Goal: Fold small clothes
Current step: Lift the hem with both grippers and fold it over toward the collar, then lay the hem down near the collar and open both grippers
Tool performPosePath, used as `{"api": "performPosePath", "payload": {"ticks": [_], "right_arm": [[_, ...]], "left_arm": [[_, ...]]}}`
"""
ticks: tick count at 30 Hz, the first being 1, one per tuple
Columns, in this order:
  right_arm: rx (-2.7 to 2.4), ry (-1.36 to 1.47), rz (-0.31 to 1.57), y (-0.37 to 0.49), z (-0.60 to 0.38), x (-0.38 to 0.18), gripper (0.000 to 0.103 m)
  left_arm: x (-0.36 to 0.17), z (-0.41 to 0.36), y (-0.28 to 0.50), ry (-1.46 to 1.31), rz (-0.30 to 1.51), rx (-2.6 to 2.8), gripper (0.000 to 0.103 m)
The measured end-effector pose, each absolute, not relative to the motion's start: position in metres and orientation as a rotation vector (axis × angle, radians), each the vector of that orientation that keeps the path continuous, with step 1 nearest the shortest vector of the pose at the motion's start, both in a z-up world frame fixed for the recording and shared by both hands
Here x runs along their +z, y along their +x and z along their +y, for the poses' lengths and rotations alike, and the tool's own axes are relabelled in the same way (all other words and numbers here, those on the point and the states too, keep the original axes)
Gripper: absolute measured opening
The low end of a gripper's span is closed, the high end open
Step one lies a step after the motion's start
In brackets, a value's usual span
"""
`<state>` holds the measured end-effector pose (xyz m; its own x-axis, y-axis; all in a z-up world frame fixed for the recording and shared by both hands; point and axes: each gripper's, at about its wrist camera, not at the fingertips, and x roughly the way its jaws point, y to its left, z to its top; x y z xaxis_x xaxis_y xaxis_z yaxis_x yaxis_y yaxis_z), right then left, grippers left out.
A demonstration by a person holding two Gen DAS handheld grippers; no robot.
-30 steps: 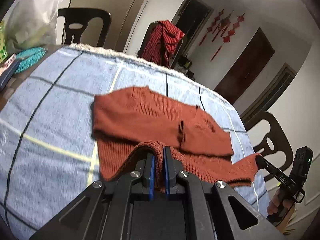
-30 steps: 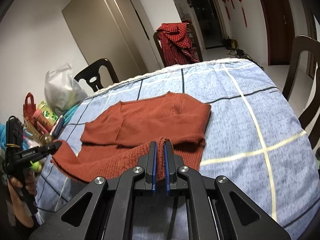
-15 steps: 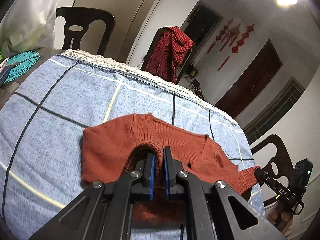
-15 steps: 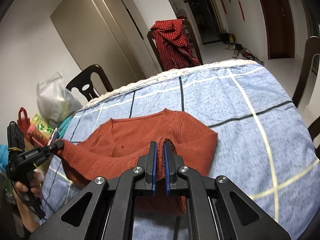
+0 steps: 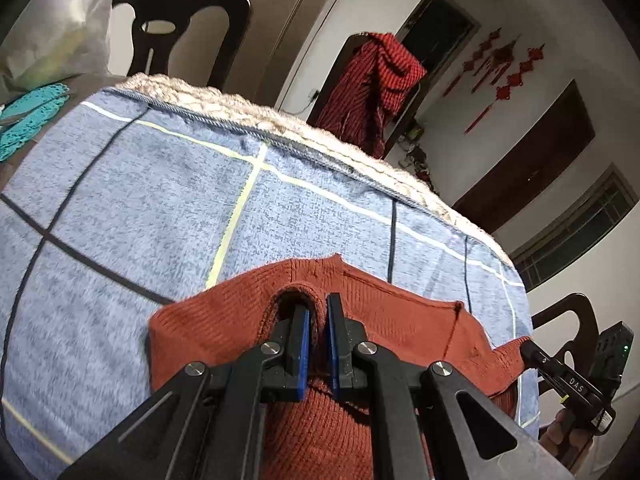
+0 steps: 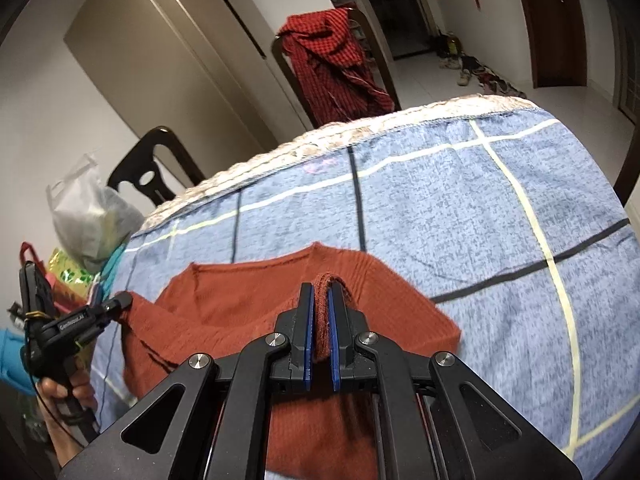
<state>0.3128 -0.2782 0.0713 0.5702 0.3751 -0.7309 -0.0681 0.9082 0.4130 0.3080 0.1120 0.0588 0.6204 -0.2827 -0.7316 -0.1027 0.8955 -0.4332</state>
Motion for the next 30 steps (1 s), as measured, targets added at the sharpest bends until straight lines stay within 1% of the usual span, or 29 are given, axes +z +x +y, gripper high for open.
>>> {"api": "performPosePath", "payload": {"ticks": [6, 15, 16, 17, 18, 19, 20, 27, 28, 29, 30], "right_arm": [[0.238, 0.364, 0.986, 0.336, -0.277, 0.058, 0.007], [0.202, 0.362, 1.004, 0.35, -0.27, 0.051, 0.007], [0.197, 0.356, 1.001, 0.351, -0.269, 0.051, 0.007], [0.189, 0.35, 0.998, 0.351, -0.269, 0.052, 0.007], [0.182, 0.346, 0.994, 0.352, -0.268, 0.052, 0.008], [0.179, 0.343, 0.992, 0.352, -0.268, 0.052, 0.008], [0.178, 0.341, 0.991, 0.352, -0.268, 0.052, 0.008], [0.153, 0.311, 0.955, 0.351, -0.265, 0.053, 0.011], [0.147, 0.308, 0.946, 0.351, -0.264, 0.053, 0.011], [0.143, 0.302, 0.938, 0.35, -0.263, 0.054, 0.011], [0.142, 0.296, 0.934, 0.349, -0.262, 0.054, 0.012]], "left_arm": [[0.042, 0.113, 0.331, -0.491, 0.959, -0.099, 0.01], [0.035, 0.116, 0.343, -0.504, 0.979, -0.074, 0.012], [0.035, 0.116, 0.345, -0.506, 0.978, -0.075, 0.016], [0.034, 0.115, 0.345, -0.506, 0.976, -0.071, 0.026], [0.035, 0.116, 0.345, -0.506, 0.972, -0.067, 0.033], [0.035, 0.116, 0.345, -0.509, 0.965, -0.058, 0.044], [0.036, 0.117, 0.345, -0.513, 0.955, -0.052, 0.045], [0.038, 0.12, 0.346, -0.509, 0.942, -0.053, 0.045], [0.039, 0.12, 0.346, -0.508, 0.941, -0.048, 0.047], [0.039, 0.12, 0.345, -0.5, 0.939, -0.044, 0.051], [0.04, 0.118, 0.344, -0.484, 0.935, -0.043, 0.052]]}}
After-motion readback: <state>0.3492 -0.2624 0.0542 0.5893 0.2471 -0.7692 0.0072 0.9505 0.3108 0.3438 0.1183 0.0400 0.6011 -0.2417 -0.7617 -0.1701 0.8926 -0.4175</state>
